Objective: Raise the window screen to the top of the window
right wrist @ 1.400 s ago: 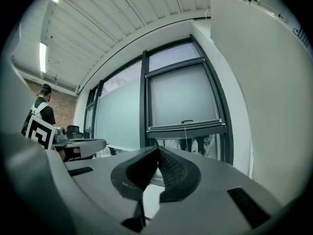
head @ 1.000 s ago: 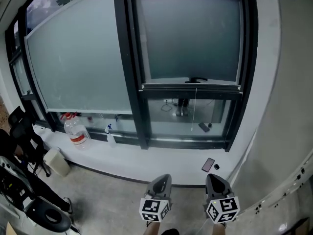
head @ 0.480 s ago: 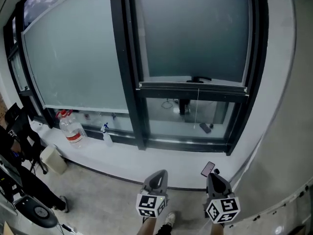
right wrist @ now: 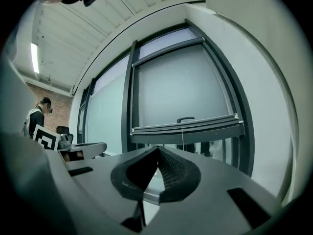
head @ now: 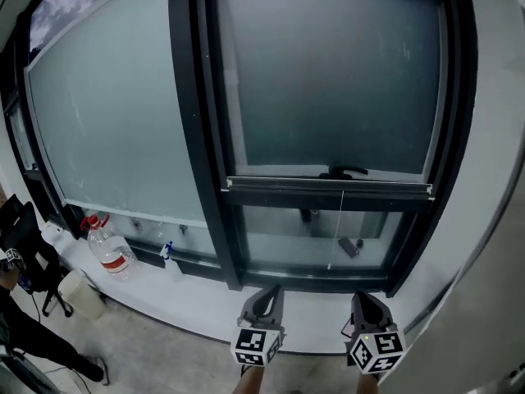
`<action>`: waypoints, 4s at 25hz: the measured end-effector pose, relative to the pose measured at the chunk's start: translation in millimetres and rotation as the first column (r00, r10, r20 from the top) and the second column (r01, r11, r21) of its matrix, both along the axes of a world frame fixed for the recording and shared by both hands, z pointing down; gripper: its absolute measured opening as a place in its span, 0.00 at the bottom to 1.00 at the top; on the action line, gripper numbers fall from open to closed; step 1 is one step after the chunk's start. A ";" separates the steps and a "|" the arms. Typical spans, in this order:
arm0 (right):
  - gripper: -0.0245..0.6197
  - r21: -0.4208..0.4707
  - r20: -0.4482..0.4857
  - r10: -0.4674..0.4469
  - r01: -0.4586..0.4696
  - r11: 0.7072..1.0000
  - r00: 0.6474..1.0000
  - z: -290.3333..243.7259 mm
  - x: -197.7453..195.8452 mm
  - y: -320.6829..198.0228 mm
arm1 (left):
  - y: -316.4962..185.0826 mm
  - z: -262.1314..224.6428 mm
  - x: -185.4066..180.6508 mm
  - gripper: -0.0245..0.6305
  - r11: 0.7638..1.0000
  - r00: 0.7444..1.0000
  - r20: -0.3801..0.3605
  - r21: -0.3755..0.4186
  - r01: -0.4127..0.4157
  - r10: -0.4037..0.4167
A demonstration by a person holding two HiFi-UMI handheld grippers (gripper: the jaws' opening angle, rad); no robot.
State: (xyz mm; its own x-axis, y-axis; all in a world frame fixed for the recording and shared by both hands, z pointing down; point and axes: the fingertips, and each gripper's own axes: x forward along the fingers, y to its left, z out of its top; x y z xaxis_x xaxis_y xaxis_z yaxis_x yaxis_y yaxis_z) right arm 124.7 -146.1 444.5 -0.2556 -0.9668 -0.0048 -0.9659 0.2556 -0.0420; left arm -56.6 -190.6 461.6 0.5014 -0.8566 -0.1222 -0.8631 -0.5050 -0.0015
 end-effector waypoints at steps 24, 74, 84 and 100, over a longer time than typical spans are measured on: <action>0.05 0.039 -0.019 -0.030 0.030 0.999 0.999 -15.9 50.4 -206.4 | -202.4 3.5 55.8 0.04 1.000 1.000 0.023 -0.006 0.011 -0.011; 0.15 -0.315 -0.949 -0.315 0.027 0.949 -0.009 -15.9 101.9 -362.7 | -355.7 -22.8 61.1 0.16 0.989 0.185 0.982 -0.002 -0.148 0.030; 0.07 -0.396 -0.918 -0.396 -0.009 0.918 -0.024 -16.6 103.7 -363.0 | -356.0 -19.8 64.0 0.12 0.982 0.175 0.972 -0.135 -0.131 0.156; 0.07 -0.431 -0.902 -0.431 -0.004 0.902 0.010 -42.4 101.9 -359.1 | -356.1 -48.5 62.8 0.08 0.987 0.135 0.985 -0.086 -0.137 0.104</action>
State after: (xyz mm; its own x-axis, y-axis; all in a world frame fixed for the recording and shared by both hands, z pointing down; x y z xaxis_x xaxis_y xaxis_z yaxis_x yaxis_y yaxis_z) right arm 226.6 -505.3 402.1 -0.0037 -0.7619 0.6476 -0.0528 0.6469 0.7608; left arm 6.2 -546.7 413.1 0.3050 -0.7778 0.5495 -0.0457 -0.5883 -0.8074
